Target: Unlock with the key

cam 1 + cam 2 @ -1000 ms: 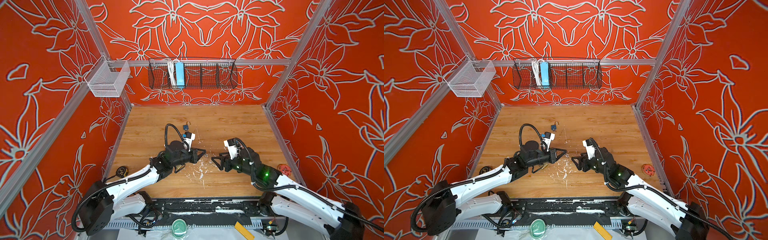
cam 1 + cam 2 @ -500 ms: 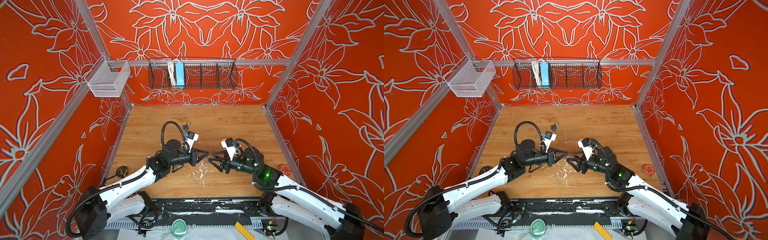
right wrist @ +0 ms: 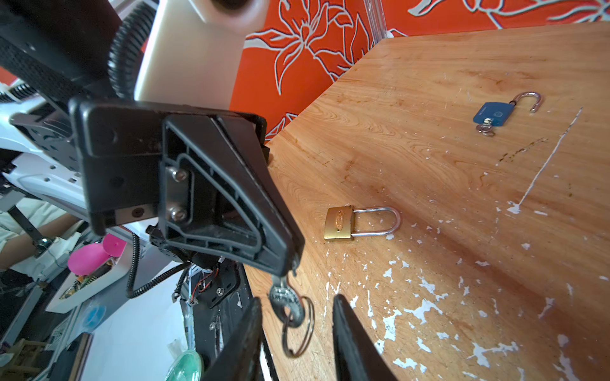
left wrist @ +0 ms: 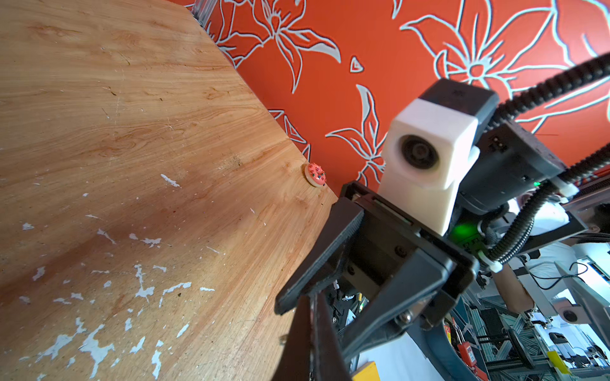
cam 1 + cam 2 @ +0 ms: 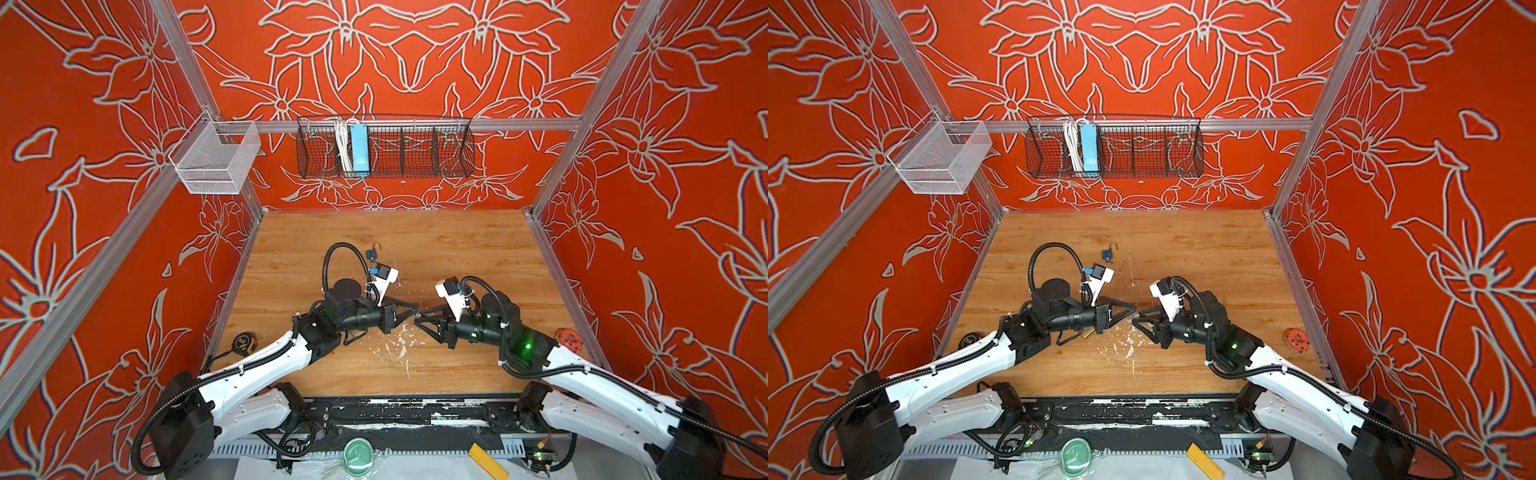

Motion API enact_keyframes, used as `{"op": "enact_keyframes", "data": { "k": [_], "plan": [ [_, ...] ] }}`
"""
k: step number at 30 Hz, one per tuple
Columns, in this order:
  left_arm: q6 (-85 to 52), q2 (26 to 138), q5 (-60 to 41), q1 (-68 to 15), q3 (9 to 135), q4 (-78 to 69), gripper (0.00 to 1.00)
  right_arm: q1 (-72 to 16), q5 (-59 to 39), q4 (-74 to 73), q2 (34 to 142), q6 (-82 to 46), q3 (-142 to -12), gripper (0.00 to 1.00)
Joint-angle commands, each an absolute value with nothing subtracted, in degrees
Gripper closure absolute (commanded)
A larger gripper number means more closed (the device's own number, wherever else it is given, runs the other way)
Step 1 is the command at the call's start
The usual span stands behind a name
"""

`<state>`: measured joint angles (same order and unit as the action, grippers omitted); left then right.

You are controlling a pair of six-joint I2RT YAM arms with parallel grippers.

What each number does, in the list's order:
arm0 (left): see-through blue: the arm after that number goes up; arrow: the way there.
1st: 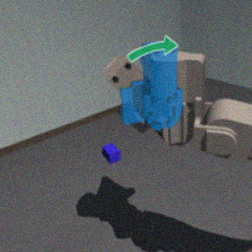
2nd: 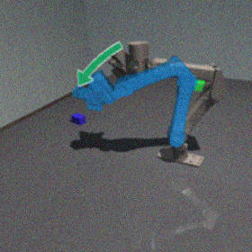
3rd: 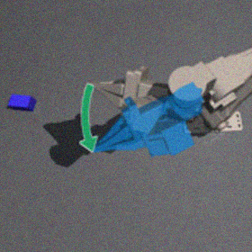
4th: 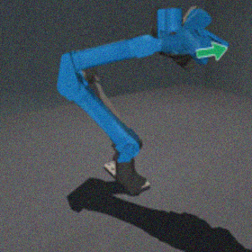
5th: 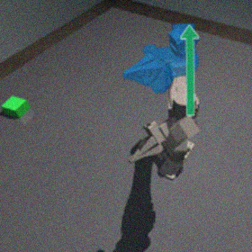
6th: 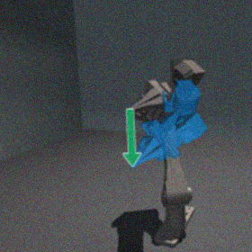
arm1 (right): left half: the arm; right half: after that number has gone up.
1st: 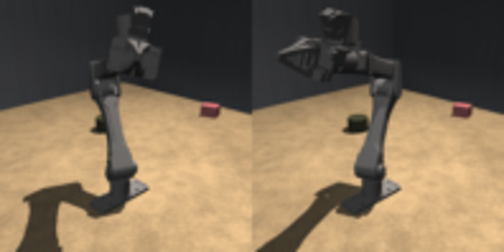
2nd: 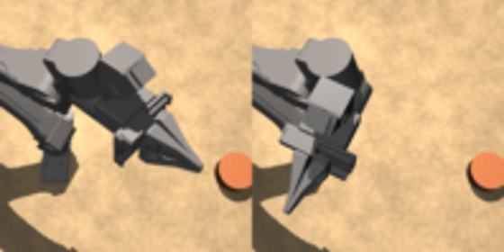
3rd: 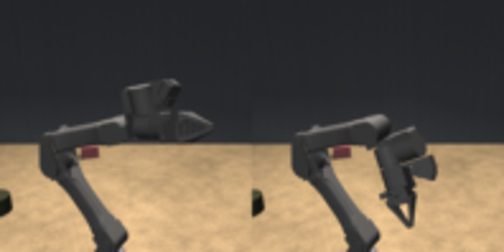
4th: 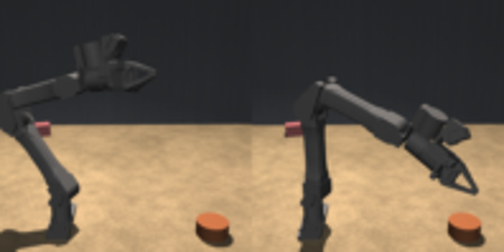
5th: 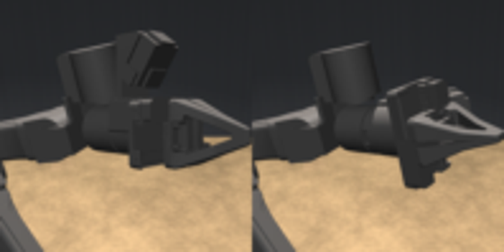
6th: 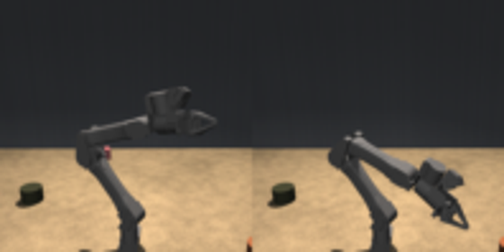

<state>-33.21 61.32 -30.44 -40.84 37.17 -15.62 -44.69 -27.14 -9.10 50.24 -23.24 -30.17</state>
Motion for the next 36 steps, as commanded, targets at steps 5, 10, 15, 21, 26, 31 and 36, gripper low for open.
{"op": "enact_keyframes", "data": {
  "k": [5, 10, 15, 21, 26, 31, 36],
  "plan": [
    [-32.87, 61.26, -31.92, -40.17, 37.71, -18.69, 1.0, -44.5, -28.82, -11.61, 51.11, -23.5, -32.6, 0.75],
    [-33.09, 61.35, -31.99, -39.98, 37.58, -19.15, 1.0, -44.54, -29.63, -11.77, 51.42, -23.64, -32.8, 0.85],
    [-33.17, 61.48, -31.73, -39.99, 37.45, -19.51, 1.0, -44.53, -29.65, -11.17, 51.08, -23.46, -32.78, 0.95],
    [-33.21, 61.61, -30.92, -39.9, 37.42, -19.41, 1.0, -44.52, -28.84, -11.46, 50.31, -23.89, -32.02, 1.0],
    [-31.62, 59.37, -18.42, -39.73, 39.93, -7.61, 0.15, -44.47, -26.55, -10.78, 49.22, -24.25, -31.6, 1.0],
    [-31.06, 53.74, -1.93, -37.84, 43.71, 8.27, 0.03, -44.48, -25.01, -9.48, 47.98, -25.17, -29.57, 1.0],
    [-34.03, 54.69, 0.05, -32.98, 45.45, 20.74, 0.03, -44.4, -23.68, -8.07, 47.52, -26.51, -27.43, 1.0]
  ]
}}
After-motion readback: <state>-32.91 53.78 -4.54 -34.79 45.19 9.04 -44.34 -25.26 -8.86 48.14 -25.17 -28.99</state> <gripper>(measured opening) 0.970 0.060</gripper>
